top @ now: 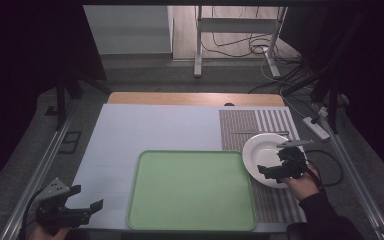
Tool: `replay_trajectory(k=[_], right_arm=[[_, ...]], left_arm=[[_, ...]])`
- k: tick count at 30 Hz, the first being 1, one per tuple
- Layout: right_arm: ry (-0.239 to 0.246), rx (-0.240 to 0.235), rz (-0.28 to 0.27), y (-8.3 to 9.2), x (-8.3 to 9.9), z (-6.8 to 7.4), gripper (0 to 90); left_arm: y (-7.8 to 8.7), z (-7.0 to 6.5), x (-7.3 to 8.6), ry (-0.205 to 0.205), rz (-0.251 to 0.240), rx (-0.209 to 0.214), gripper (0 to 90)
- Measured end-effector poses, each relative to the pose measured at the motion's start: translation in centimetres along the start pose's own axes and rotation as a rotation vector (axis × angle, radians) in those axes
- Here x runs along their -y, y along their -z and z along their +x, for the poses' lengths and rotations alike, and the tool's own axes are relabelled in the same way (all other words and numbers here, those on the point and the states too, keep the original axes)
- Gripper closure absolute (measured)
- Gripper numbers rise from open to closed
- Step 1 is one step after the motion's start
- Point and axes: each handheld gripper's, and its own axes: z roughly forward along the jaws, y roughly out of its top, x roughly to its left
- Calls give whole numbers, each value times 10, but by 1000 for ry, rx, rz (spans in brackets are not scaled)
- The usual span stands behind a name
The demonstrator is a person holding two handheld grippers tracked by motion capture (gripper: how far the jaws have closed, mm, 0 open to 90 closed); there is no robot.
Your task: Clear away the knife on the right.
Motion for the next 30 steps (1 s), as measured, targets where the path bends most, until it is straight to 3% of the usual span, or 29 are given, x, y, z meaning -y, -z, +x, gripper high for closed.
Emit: replay_trajectory(k=[11, 20, 30], right_arm=[[-33, 67, 16, -24, -14, -20, 0], [-15, 99, 46, -40, -27, -32, 0], [-52, 129, 55, -53, -38, -51, 0]], left_arm=[[1, 3, 0, 15, -8, 25, 38], [0, 2, 0, 13, -6, 20, 37], [0, 1, 0, 10, -3, 15, 36]])
